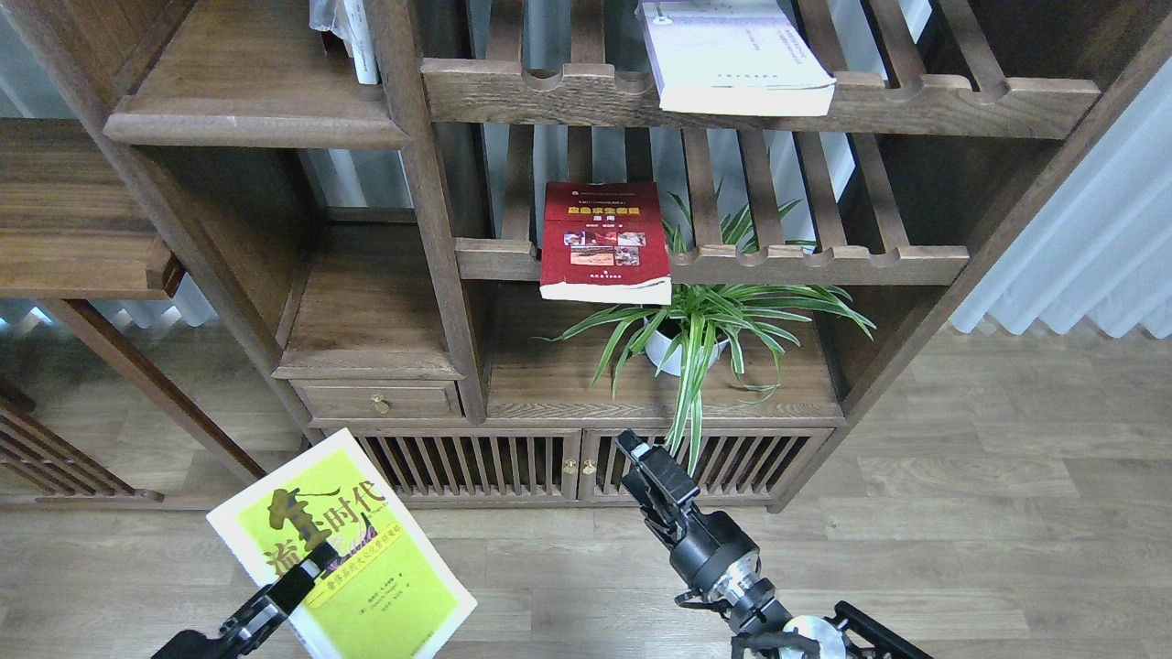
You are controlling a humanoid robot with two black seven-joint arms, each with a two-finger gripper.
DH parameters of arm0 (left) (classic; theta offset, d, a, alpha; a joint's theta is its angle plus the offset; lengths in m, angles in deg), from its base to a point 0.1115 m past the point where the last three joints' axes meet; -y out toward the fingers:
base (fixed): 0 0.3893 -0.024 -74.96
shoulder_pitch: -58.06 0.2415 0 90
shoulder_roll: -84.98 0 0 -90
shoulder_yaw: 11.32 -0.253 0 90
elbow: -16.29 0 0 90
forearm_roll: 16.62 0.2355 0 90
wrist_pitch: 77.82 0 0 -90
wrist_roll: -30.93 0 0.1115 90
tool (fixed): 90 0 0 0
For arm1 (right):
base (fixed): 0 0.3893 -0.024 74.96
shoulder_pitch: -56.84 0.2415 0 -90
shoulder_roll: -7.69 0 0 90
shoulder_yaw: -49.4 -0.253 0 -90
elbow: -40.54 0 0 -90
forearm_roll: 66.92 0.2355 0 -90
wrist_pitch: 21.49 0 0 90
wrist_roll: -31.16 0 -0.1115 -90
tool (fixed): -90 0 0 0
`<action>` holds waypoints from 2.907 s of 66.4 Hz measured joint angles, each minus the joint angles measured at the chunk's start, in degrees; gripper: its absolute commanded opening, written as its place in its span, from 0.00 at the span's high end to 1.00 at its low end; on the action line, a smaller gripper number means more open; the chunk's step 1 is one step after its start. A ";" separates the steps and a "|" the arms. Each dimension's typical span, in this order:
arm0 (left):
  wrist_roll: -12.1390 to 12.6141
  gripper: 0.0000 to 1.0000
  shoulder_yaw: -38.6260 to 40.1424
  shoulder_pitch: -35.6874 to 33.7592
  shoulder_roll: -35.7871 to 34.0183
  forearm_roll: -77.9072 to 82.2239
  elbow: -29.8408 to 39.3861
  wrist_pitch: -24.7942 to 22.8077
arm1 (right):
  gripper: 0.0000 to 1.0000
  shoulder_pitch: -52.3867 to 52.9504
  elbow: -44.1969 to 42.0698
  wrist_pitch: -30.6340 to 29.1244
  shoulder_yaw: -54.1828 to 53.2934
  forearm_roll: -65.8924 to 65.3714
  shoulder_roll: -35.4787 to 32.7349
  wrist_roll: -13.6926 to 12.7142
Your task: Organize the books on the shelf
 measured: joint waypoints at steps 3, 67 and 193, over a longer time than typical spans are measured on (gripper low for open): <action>-0.11 0.98 1.68 -0.02 0.97 0.00 0.00 0.00 | 0.01 0.04 0.00 0.00 -0.31 0.03 0.00 0.00; -3.69 0.98 14.53 -17.64 2.06 -9.37 -0.01 0.00 | 0.01 -0.05 -0.46 0.00 -1.03 -0.13 -0.01 -0.07; 7.44 0.98 8.52 -59.54 -33.11 0.18 -4.35 -0.01 | 0.01 -0.56 -0.41 -0.01 -1.98 -0.05 -0.01 -0.08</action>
